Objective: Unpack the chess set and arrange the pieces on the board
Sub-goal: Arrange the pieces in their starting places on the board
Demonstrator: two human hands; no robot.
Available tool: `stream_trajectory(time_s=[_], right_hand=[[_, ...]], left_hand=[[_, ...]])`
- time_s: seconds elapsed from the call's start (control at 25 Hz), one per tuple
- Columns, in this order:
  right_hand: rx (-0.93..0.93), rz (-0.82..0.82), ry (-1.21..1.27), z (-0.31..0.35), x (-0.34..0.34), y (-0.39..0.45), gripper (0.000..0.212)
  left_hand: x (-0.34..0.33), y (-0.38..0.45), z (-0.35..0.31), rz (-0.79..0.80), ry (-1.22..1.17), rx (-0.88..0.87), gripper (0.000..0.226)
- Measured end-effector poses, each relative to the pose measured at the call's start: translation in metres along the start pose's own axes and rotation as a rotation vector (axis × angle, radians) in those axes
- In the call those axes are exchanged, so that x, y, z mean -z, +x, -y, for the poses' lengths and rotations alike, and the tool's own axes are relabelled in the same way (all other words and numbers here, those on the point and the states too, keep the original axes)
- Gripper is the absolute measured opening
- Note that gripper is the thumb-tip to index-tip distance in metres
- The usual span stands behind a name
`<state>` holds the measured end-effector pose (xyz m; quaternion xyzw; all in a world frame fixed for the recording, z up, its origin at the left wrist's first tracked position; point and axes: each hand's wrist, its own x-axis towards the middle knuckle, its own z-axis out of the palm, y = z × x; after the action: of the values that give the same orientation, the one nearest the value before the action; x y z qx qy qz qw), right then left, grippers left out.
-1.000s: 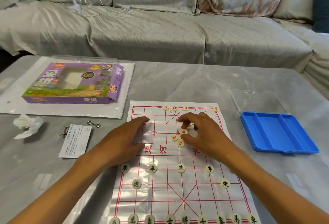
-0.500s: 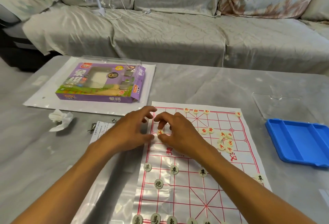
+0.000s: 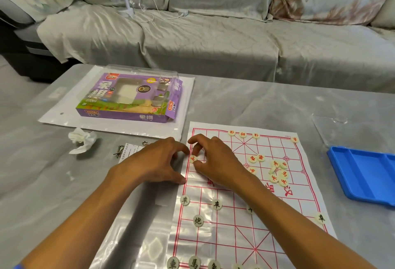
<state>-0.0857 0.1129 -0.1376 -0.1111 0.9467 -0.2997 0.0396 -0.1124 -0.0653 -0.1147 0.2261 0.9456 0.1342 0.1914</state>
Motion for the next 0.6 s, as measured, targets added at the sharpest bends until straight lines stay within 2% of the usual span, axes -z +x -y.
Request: stream_trajectory(time_s=[0.36,0.48,0.6], right_hand=[[0.025,-0.059,-0.011,0.004,-0.005,-0.001,0.047],[0.007,-0.101,-0.014,-0.005,0.017,-0.016,0.051],[-0.105,-0.180,-0.047,-0.044,0.059,-0.046,0.032]], left_hand=[[0.001,-0.001,-0.001,0.010,-0.047,-0.012,0.072],[0.003,-0.001,-0.002,0.020,-0.068,-0.016,0.069],[0.004,0.000,-0.002,0.030,-0.074,-0.012,0.068]])
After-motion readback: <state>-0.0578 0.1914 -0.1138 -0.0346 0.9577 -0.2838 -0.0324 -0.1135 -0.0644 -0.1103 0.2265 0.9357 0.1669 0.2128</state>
